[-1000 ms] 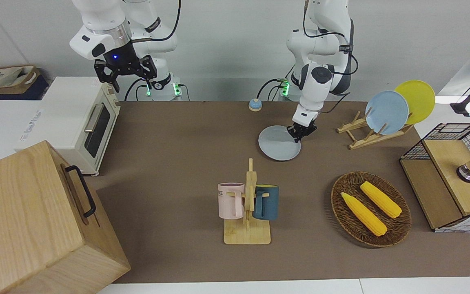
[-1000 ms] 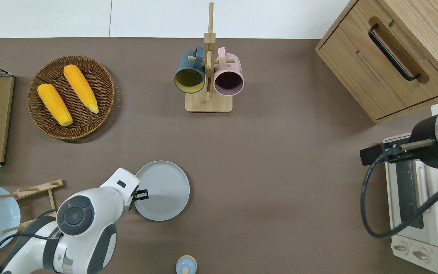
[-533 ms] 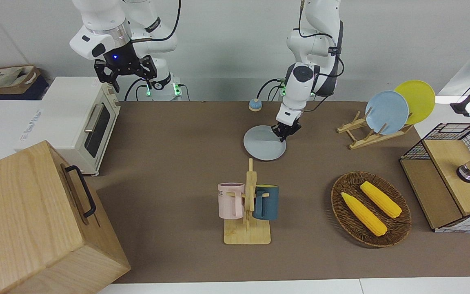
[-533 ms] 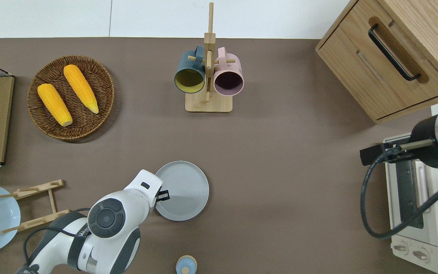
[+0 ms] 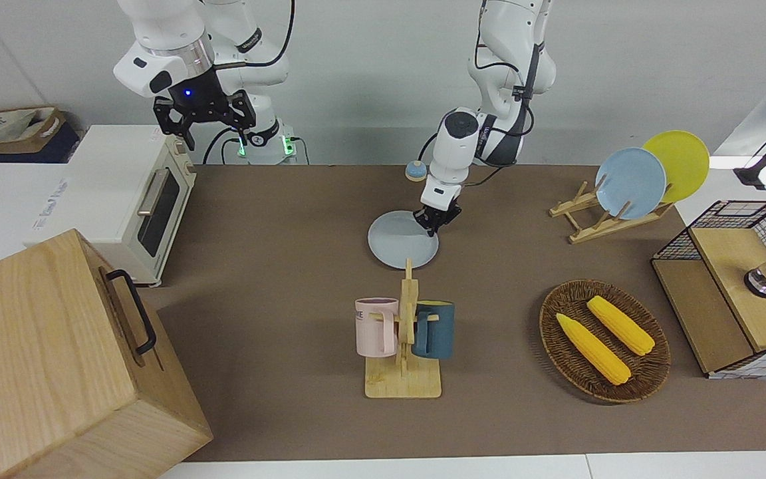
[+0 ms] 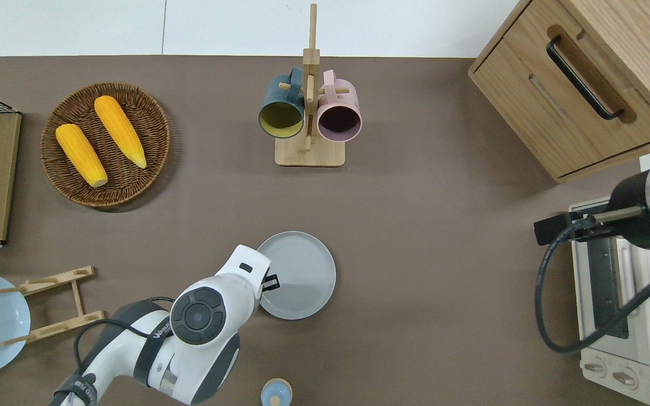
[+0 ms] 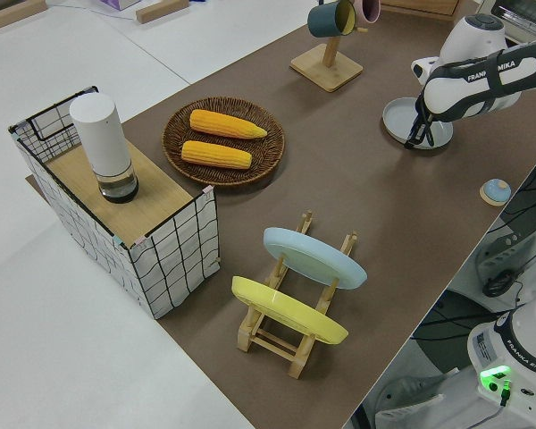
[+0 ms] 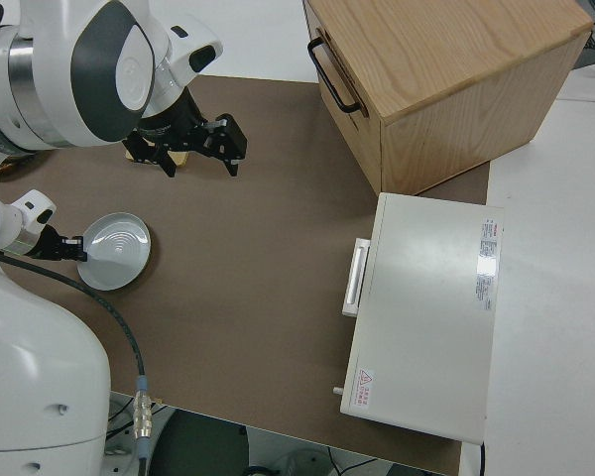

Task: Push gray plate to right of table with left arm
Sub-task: 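Push the gray plate with the left gripper toward the right arm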

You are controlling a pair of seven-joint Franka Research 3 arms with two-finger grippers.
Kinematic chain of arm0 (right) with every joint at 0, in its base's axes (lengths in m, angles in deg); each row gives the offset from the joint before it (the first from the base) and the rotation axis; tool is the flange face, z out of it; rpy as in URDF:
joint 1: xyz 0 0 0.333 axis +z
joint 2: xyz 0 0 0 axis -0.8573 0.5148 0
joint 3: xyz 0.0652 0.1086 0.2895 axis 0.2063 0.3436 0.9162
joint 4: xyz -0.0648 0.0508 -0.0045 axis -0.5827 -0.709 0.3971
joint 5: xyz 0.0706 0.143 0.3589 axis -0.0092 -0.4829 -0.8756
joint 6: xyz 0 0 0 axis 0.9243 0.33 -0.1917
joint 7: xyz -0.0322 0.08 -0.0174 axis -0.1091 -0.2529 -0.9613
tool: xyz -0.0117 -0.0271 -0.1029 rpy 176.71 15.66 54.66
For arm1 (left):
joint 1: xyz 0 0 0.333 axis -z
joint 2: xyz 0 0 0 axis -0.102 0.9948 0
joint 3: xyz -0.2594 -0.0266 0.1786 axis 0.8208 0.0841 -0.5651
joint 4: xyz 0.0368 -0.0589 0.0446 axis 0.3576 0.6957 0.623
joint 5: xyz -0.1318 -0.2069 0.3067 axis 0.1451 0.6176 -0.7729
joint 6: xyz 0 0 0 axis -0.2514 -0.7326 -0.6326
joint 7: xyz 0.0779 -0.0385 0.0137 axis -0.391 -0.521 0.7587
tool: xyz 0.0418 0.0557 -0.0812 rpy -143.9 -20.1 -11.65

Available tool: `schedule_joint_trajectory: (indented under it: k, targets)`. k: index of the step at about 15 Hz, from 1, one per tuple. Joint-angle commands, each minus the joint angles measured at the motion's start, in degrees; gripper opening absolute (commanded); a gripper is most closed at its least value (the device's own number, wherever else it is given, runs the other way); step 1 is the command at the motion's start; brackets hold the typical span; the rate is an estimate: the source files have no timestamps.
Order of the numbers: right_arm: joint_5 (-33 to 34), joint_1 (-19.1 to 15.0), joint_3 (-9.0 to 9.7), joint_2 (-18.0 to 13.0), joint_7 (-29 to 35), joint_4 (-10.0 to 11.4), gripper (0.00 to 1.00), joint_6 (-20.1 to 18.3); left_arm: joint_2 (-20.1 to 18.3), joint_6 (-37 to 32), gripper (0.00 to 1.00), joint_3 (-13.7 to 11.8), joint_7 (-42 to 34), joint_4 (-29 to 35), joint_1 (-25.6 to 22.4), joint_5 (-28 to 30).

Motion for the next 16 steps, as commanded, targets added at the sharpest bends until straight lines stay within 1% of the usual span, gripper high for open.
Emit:
schedule_joint_trajectory:
  k: [1, 6, 11, 16]
  targets:
    - [-0.6, -1.2, 0.77, -0.2, 0.1, -0.5, 0.983, -0.8, 7.6, 0.9, 0.0, 0.1, 4.5, -5.6, 3.3, 0.6]
    - [-0.6, -1.2, 0.86, -0.2, 0.1, -0.5, 0.983, -0.8, 10.6, 0.2, 0.0, 0.0, 11.7, -11.1, 7.2, 0.0]
    - [-0.6, -1.2, 0.77, -0.2, 0.1, -0.5, 0.983, -0.8, 12.9, 0.0, 0.0, 0.0, 15.8, -14.9, 10.1, -0.1]
    - [-0.6, -1.2, 0.77, -0.2, 0.1, -0.5, 0.983, -0.8, 16.5, -0.2, 0.0, -0.1, 19.3, -19.5, 12.6, -0.2]
